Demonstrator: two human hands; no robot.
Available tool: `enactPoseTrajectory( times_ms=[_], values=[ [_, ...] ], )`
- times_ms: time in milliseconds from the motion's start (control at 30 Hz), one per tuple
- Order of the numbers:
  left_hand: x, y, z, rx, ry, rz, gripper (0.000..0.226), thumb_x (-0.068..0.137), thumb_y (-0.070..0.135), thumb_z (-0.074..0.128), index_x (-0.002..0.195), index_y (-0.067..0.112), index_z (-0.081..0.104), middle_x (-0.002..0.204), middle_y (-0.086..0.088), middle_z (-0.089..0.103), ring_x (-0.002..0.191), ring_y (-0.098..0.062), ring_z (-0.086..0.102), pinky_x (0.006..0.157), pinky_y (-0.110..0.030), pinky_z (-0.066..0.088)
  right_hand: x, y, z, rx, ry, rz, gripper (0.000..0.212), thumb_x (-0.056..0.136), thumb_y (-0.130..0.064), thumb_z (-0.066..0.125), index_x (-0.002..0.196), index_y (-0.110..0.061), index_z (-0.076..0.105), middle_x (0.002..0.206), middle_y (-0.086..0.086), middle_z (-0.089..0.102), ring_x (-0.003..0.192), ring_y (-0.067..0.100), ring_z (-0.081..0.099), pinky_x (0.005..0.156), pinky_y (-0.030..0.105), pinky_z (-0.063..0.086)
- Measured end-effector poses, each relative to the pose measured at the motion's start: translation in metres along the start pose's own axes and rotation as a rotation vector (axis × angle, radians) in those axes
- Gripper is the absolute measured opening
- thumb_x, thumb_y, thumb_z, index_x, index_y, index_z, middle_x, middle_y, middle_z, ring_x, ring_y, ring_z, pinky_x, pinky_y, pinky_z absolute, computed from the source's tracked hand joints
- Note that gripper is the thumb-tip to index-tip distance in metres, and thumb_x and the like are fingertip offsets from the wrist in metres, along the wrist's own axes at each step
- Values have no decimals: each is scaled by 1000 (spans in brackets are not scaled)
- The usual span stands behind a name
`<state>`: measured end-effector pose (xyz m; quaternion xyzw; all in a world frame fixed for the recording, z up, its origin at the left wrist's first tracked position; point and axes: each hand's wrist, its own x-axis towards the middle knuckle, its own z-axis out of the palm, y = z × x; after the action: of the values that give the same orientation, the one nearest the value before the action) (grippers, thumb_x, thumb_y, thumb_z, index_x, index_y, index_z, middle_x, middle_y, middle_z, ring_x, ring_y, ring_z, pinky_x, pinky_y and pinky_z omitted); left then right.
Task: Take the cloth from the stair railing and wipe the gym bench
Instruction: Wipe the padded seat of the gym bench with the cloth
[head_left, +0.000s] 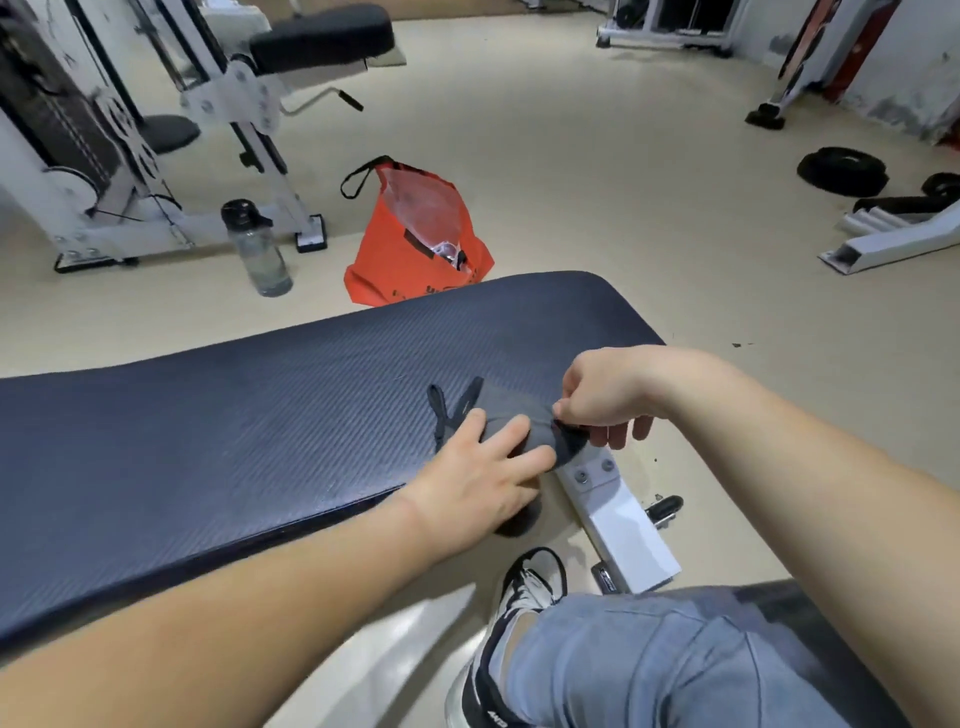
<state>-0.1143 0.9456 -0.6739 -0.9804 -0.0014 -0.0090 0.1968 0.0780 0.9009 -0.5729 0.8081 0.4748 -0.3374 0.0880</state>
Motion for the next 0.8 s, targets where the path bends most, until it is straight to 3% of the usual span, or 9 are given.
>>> enactPoseTrajectory(
  times_ms=[100,167,300,467,667,800],
  values=[
    [-9,12,6,-20,53,-74,22,91,16,55,102,24,73,137,-2,43,122,-41,40,93,-56,41,1,-14,-2,-98,29,19,32,92,-29,52,92,-7,75,73,4,80,73,26,79,69,37,66],
    [-32,7,9,-20,101,-100,25,91,12,54,107,23,70,137,-1,41,115,-40,47,89,-51,42,2,-29,0,-39,32,-7,30,96,-31,54,92,-8,72,68,5,78,61,27,73,66,35,62],
    [-99,-5,12,14,137,-193,31,89,9,49,112,21,65,130,-2,47,101,-37,57,77,-42,43,8,-91,16,-8,78,-219,31,102,-32,51,86,-11,66,69,9,76,57,25,70,61,38,64],
    [-198,-6,16,43,93,-334,28,89,7,52,109,19,66,124,-3,56,101,-39,59,75,-45,47,15,-196,51,-205,60,-450,37,99,-39,55,87,-7,69,79,15,79,70,33,77,65,47,66],
    [-311,-8,6,80,-47,-558,22,92,2,49,92,17,65,107,-5,65,92,-37,63,68,-44,48,5,-313,90,-294,57,-727,37,95,-45,56,79,-13,67,71,6,77,65,29,76,68,43,65],
    [-376,-8,1,86,-110,-667,29,93,-2,40,89,15,64,106,-8,65,93,-38,63,70,-46,48,-9,-380,130,-347,105,-894,35,95,-47,55,73,-21,57,74,-7,62,81,26,65,69,33,47]
  ],
)
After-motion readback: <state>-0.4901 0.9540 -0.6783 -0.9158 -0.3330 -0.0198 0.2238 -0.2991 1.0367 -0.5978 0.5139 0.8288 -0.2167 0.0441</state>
